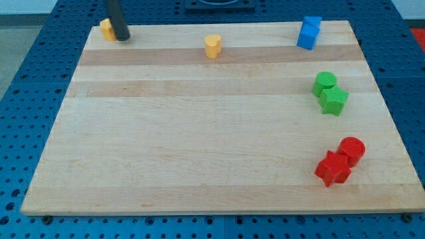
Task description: Slide the yellow heart to the center
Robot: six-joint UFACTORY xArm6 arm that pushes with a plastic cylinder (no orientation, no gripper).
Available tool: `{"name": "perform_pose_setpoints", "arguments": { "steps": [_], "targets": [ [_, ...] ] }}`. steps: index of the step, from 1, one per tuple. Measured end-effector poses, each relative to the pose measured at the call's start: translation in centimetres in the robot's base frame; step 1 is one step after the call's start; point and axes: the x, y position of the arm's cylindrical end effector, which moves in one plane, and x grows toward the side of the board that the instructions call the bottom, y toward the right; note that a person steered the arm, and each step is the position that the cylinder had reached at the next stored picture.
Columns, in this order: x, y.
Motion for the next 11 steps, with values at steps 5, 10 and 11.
{"name": "perform_pose_setpoints", "arguments": {
  "steps": [5, 10, 11],
  "targets": [
    [2.2, 17.7],
    [12.6, 21.1],
    [16.5, 21.1]
  ]
}}
